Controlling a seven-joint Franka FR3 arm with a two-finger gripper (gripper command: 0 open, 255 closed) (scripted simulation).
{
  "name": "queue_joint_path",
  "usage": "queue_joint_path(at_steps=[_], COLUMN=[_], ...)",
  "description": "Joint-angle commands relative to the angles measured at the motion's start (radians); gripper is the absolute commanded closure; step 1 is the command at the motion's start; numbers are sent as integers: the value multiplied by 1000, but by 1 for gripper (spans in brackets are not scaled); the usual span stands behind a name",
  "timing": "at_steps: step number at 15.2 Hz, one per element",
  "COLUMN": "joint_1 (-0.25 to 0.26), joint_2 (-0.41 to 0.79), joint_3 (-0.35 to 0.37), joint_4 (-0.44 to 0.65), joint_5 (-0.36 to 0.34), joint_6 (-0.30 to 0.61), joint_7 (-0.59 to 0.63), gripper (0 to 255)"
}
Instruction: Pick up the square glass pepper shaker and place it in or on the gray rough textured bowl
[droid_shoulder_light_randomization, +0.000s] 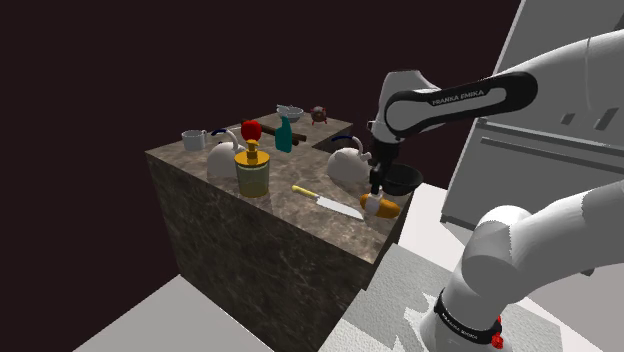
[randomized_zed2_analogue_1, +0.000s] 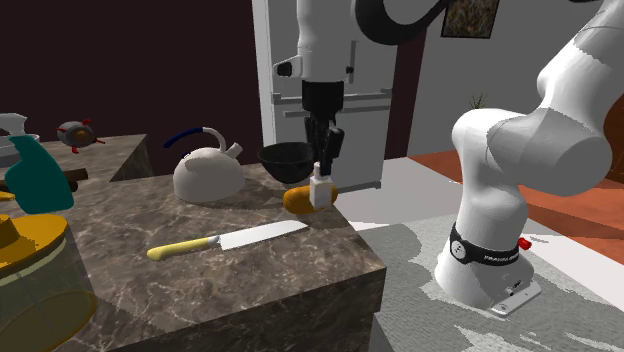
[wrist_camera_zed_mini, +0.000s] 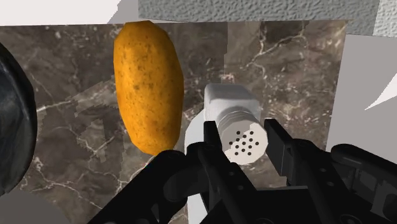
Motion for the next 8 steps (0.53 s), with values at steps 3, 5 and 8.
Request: queue_joint_path(at_steps=[3, 5, 8], joint_1=[3, 4, 6], joint_2=[-14, -20, -27], joint_3=[9, 13, 19], joint_4=[45, 68, 104], joint_5=[7, 10, 15], joint_6=[-60, -89, -131], joint_7=[-1, -1, -2], gripper=[255, 255, 255])
